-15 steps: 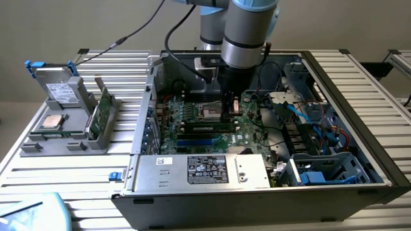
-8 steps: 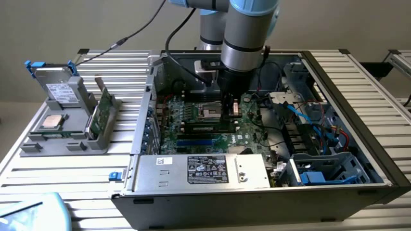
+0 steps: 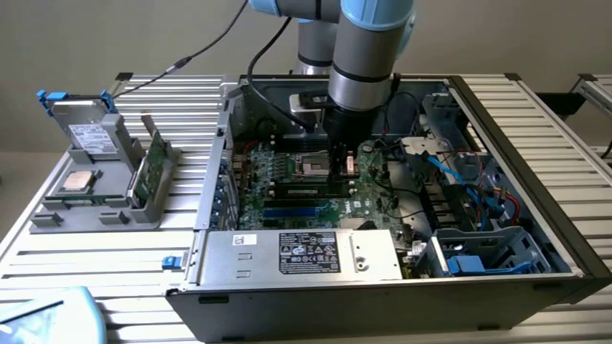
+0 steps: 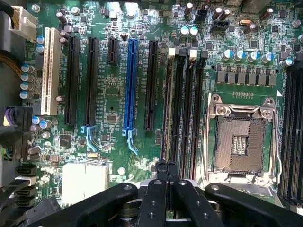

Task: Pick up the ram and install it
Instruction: 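Press down the ram until it locks into place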

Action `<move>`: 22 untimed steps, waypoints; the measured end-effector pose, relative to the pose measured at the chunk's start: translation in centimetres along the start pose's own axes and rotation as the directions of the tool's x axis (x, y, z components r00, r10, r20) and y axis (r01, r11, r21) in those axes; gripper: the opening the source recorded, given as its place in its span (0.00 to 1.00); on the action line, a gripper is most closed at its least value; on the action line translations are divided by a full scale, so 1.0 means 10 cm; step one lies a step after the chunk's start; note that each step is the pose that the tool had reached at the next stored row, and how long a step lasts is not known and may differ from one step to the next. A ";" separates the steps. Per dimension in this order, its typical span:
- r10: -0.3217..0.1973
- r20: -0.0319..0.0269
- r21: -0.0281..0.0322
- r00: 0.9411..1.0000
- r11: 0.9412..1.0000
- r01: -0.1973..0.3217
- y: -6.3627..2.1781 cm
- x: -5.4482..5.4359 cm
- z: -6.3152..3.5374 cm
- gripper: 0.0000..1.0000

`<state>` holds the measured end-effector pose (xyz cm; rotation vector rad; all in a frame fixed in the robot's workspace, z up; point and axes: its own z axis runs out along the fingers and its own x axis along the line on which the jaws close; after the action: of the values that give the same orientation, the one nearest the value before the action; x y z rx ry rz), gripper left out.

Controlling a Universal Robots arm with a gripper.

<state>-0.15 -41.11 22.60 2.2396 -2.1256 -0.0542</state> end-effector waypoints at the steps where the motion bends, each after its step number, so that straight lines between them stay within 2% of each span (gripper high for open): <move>1: 0.000 0.000 0.000 1.000 1.000 0.000 0.000 0.00 0.007 0.11; 6: 0.000 0.002 0.001 1.000 1.000 0.000 0.000 0.00 0.003 0.11; 7: 0.000 0.004 0.001 1.000 1.000 0.000 0.000 0.00 -0.020 0.11; 10: 0.000 0.002 0.000 1.000 1.000 0.000 0.009 0.00 -0.131 0.11; 13: 0.000 0.002 0.001 1.000 1.000 0.000 0.029 0.00 -0.138 0.11; 17: 0.000 0.001 0.004 1.000 1.000 0.000 0.117 -0.01 -0.134 0.11; 22: 0.000 0.001 0.012 1.000 1.000 0.000 0.264 -0.01 -0.124 0.11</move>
<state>-2.72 -41.09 24.01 2.2463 -2.1322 -0.0430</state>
